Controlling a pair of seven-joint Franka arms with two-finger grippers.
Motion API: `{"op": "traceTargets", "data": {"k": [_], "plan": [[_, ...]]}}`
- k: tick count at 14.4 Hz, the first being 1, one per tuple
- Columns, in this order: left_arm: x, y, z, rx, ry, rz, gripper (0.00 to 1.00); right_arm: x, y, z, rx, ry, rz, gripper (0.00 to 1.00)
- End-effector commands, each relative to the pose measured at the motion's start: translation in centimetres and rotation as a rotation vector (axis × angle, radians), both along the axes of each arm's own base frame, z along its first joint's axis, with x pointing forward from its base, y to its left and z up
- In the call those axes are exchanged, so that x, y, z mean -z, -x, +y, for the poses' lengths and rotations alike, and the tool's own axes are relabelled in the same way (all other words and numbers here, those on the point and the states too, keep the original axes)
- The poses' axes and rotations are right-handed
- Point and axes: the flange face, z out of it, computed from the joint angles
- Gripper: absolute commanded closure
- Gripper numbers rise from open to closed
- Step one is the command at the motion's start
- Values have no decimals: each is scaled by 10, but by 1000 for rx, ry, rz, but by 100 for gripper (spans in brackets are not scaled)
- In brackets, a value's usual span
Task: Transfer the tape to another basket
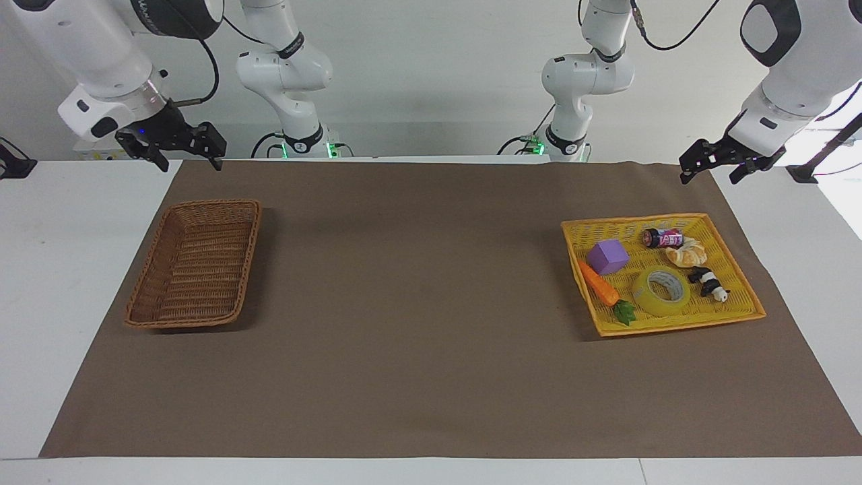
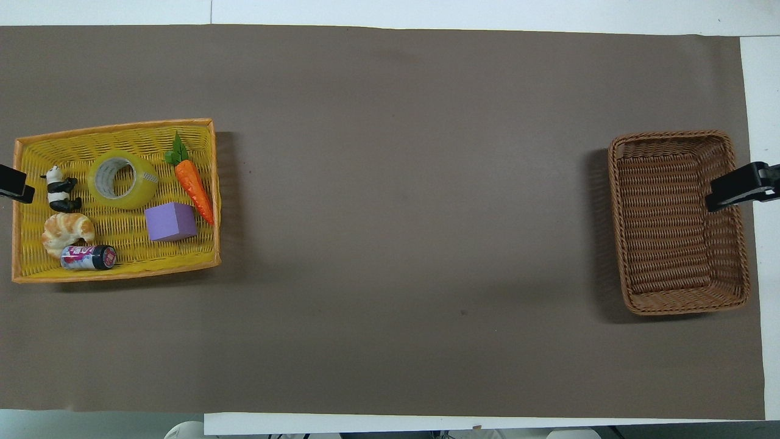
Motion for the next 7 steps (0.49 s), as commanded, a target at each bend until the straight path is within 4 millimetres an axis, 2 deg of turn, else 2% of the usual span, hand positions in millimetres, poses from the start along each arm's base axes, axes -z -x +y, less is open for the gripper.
{"op": "traceTargets", "data": {"k": [1,3,5,7], "plan": [[-2,1,-3,4,8,-32,0,0,6,-1,-12,3,7,1],[-2,0,-1,2,9,-43,0,0,6,-1,-12,3,7,1],[9,-2,7,13,11,-80,0,0,6,-1,-12,3,7,1],[53,-1,9,14,12,-129,2,0,6,-1,-12,3,7,1]]}}
